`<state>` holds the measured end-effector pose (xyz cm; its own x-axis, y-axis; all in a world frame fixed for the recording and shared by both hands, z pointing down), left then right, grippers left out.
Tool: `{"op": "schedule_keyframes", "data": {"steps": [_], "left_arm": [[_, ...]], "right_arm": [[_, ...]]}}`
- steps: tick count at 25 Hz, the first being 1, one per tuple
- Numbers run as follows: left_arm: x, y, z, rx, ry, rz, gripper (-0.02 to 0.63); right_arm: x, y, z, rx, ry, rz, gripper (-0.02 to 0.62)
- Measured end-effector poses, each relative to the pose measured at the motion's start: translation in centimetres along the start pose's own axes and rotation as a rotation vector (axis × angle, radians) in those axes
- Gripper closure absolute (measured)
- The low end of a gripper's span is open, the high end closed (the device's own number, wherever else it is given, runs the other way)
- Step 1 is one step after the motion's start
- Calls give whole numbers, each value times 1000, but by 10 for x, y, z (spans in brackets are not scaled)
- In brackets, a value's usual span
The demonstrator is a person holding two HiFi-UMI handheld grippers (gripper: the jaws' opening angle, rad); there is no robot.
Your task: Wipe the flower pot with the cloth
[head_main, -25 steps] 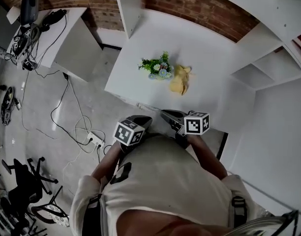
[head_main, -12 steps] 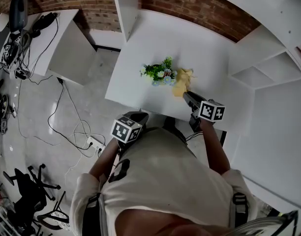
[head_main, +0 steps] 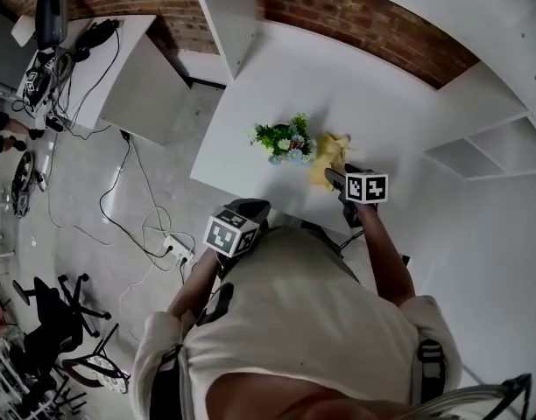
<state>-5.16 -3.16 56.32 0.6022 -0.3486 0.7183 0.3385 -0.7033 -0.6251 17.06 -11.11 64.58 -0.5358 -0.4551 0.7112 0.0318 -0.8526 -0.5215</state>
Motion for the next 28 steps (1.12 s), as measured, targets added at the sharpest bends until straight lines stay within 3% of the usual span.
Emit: {"op": "schedule_keyframes", "data": {"steps": [2,4,10,15,18,22,23,24,25,28], "left_arm": [[1,1,1,3,19,-6,586],[1,-7,0,-9,37,-17,586],[-7,-13,-6,-75,80,-2,586],[-11,0,-17,-64,90,46,585],[-4,17,-22,34,113,80,584],[24,38,-28,241,130,118,583],[31,42,-29,304,126,126,541],[37,46,-30,365,118,130,414],[40,51,-32,416,106,132,351],[50,59,-41,479,78,132,307]], "right_arm": [[9,-6,7,-42,-8,-33,358],[15,-11,5,-71,5,-39,491],[13,-18,-1,54,104,15,525],[4,24,-31,211,300,178,532],[-6,51,-50,214,382,248,535],[-16,65,-67,195,433,288,535],[-15,66,-71,185,432,288,536],[-13,66,-75,176,429,285,535],[-10,65,-79,172,424,281,536],[4,61,-84,189,413,272,535]]}}
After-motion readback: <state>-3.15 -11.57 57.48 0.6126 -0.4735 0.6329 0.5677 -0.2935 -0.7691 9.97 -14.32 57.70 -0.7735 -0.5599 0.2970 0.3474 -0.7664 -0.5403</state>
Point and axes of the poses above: the fingertips, and each gripper's own axes: x forward along the fingers, z to its right, y out of its top, the point moved 2 cm from there along -x, backward along the fingers, and after that the axes turned 7 degrees about y, right-handed, at the moved point
